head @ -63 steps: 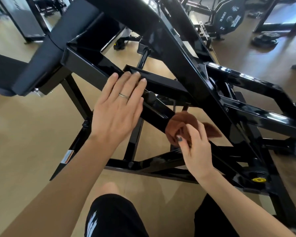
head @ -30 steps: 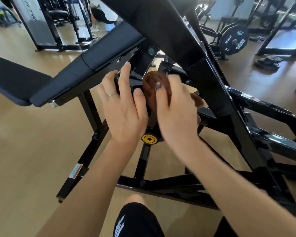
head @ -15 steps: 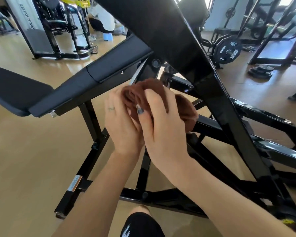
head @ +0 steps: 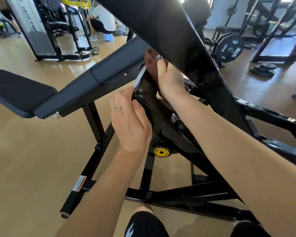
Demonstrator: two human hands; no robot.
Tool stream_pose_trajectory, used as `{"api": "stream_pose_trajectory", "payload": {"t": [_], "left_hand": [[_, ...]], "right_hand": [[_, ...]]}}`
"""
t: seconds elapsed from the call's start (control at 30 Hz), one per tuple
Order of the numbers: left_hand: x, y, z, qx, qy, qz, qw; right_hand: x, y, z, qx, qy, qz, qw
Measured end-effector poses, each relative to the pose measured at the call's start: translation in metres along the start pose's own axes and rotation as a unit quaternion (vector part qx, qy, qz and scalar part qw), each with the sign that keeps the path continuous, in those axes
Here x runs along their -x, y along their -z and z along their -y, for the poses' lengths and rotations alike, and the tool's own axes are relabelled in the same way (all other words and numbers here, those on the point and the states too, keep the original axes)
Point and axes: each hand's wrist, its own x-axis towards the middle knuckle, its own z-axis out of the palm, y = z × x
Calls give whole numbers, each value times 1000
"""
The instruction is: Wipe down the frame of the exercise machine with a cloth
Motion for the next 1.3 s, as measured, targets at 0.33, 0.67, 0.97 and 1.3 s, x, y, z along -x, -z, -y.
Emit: {"api": "stream_pose_trajectory", "payload": {"t": [0.33, 0.67, 0.97, 1.3], "left_hand": [[-2, 11, -5, -23, 39, 33, 998], [14, 29, -22, -22, 72, 103, 992], [14, 29, -37, -27, 73, 90, 993], [34, 29, -68, -243, 53, 109, 962]], "right_hand": [[86, 23, 20, 36, 217, -16, 975], [169, 40, -74, 237, 396, -59, 885], [192, 29, -102, 177, 296, -104, 933], [219, 52, -173, 242, 247, -41, 938]]}}
